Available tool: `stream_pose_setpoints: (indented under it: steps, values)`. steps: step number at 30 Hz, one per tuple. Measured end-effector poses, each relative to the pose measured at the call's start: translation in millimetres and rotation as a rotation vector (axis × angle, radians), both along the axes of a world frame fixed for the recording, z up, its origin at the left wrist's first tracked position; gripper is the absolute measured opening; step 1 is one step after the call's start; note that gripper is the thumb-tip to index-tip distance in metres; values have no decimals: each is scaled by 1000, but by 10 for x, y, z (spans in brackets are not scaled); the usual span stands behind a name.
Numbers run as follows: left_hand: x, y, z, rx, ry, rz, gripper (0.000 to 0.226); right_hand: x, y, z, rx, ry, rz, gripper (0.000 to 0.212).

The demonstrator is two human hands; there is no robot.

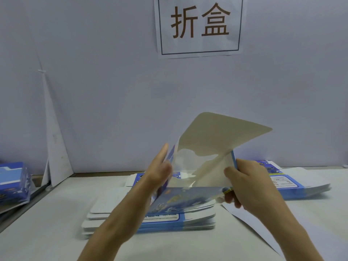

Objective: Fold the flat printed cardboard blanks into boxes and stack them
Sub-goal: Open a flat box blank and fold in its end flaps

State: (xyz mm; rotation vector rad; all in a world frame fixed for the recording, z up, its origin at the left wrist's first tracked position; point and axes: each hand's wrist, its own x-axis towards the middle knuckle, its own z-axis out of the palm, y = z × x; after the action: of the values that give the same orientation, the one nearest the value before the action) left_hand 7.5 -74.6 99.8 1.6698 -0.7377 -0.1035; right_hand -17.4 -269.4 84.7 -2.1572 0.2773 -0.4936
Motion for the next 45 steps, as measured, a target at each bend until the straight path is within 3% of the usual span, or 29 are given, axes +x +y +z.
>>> stream_pose_setpoints:
  steps: [3,5,8,10,12,14,16,20,24,27,28,30,31,32,34,37,40,45]
  values:
    - [57,37,-77,-117,96,66,41,0,51,-21,-82,-8,-4,25]
    - [77,-93,-2,-88,169,153,44,-7,81,-21,-119,-13,-2,26]
    - [125,-93,-6,-35,253,319,20,-3,150,-39,-201,-21,18,30]
    - [75,14,-108,-13,277,303,21,-6,244,-61,-268,-38,18,33]
    - [129,96,-233,216,162,472,8,2,319,-98,-390,-42,16,34]
    - [173,101,-278,489,-10,710,28,10,369,-115,-468,-41,-17,35]
    - [133,79,-270,438,-147,863,36,34,394,-149,-529,-84,-64,36]
    - [106,28,-271,286,-281,977,42,30,386,-164,-426,-209,-36,31]
    - [157,21,-347,335,-425,972,43,70,367,-209,-285,-175,-16,5]
    - [151,12,-325,185,-473,798,26,96,293,-212,-21,-143,48,50]
    - [149,7,-306,61,-430,736,31,84,263,-192,129,-110,85,55]
    - [147,12,-312,-182,-324,549,66,67,214,-137,376,-95,155,29]
    - [144,21,-327,-210,-344,478,79,53,199,-108,481,-98,170,15]
    - [132,11,-351,-168,-428,428,93,34,203,-67,568,-97,186,5]
    - [125,-46,-435,37,-624,405,113,19,220,-22,654,-75,219,19]
    - [156,-163,-542,263,-734,511,122,-27,240,1,493,-25,202,36]
    - [189,-211,-523,252,-750,556,93,-59,224,-21,122,-92,43,48]
    - [216,-170,-509,304,-899,566,69,-68,171,5,168,-176,-14,31]
